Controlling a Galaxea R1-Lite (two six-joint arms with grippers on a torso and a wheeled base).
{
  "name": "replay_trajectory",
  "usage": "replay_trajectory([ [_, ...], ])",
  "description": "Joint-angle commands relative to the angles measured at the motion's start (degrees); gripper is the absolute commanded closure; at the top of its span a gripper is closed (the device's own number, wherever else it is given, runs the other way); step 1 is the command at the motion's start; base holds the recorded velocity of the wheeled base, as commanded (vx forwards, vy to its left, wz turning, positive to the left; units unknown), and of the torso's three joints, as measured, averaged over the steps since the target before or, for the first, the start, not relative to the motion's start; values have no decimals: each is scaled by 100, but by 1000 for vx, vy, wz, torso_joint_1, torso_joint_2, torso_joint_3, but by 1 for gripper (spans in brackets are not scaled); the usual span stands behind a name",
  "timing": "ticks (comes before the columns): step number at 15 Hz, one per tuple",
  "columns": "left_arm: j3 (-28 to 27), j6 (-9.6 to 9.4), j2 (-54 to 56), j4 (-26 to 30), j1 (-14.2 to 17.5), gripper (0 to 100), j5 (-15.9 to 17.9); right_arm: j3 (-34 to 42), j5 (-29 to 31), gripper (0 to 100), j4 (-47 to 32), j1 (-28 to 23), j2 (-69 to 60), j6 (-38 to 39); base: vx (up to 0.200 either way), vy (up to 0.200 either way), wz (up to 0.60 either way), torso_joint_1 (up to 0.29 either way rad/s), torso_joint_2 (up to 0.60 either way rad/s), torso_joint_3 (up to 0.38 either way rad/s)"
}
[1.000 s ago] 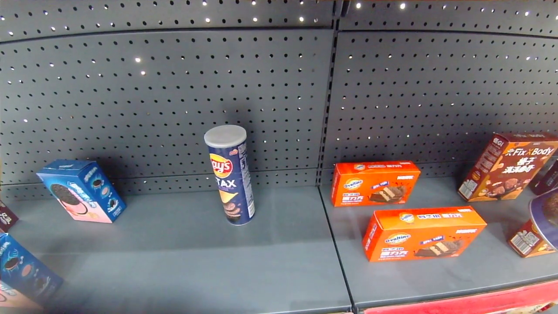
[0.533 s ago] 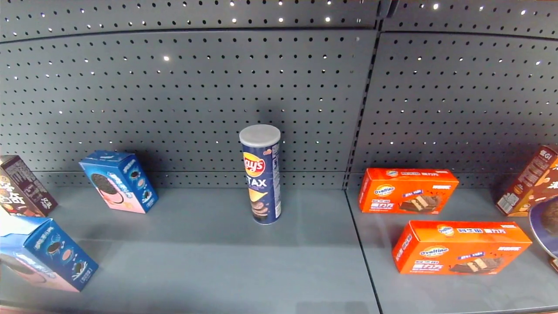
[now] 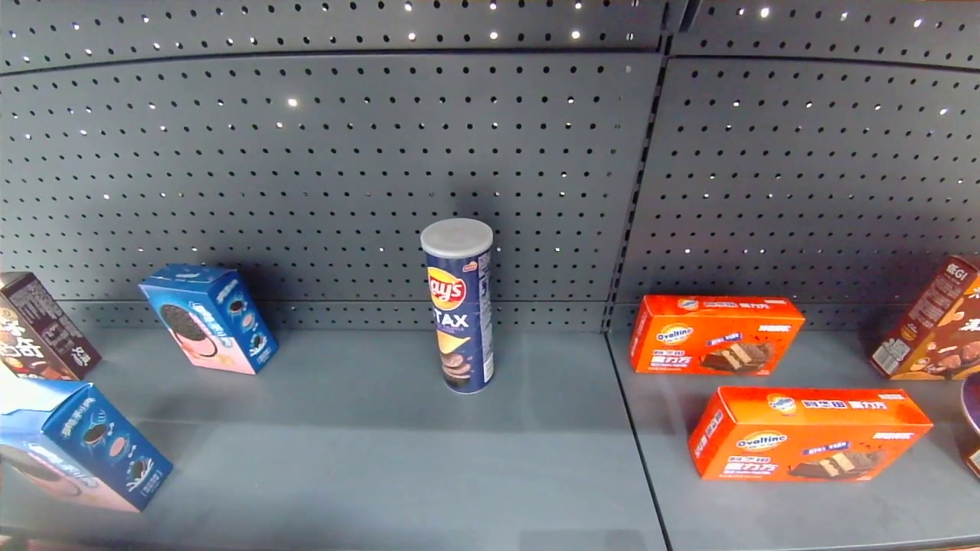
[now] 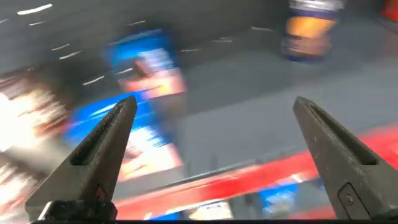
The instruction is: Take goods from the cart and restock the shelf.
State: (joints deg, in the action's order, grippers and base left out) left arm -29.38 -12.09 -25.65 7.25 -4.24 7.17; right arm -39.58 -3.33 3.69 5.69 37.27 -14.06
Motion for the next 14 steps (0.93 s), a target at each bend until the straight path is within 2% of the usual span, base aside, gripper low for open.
replay_trajectory([
  [1, 2, -12, -626, -49, -15, 0, 522, -348, 43, 100, -800, -991, -290, -9, 0, 0, 0, 0, 0, 0],
  [4, -437, -12, -1540, -189, -24, 0, 549, -1465, 60, 100, -2602, -1554, -694, -326, 0, 0, 0, 0, 0, 0],
  [5, -463, -21, -1610, -207, -33, 0, 549, -1561, 60, 100, -2725, -1624, -712, -335, 0, 0, 0, 0, 0, 0],
  [6, -534, -21, -1961, -383, -33, 0, 566, -1939, 43, 100, -3217, -1976, -774, -352, 0, 0, 0, 0, 0, 0],
  [7, -516, -12, -2304, -690, -165, 0, 619, -2159, 16, 100, -3472, -2301, -853, -352, 0, 0, 0, 0, 0, 0],
  [8, -534, 5, -2823, -1130, -507, 0, 575, -2335, 16, 100, -3630, -2529, -923, -352, 0, 0, 0, 0, 0, 0],
  [11, -560, -48, -3798, -1929, -718, 0, 399, -2458, 43, 100, -3771, -2898, -1002, -343, 0, 0, 0, 0, 0, 0],
  [13, -569, -83, -4510, -2756, -885, 0, 188, -2467, 52, 100, -3762, -3092, -1002, -352, 0, 0, 0, 0, 0, 0],
  [14, -586, -206, -4835, -3160, -973, 0, 136, -2467, 52, 100, -3753, -3144, -1002, -352, 0, 0, 0, 0, 0, 0],
])
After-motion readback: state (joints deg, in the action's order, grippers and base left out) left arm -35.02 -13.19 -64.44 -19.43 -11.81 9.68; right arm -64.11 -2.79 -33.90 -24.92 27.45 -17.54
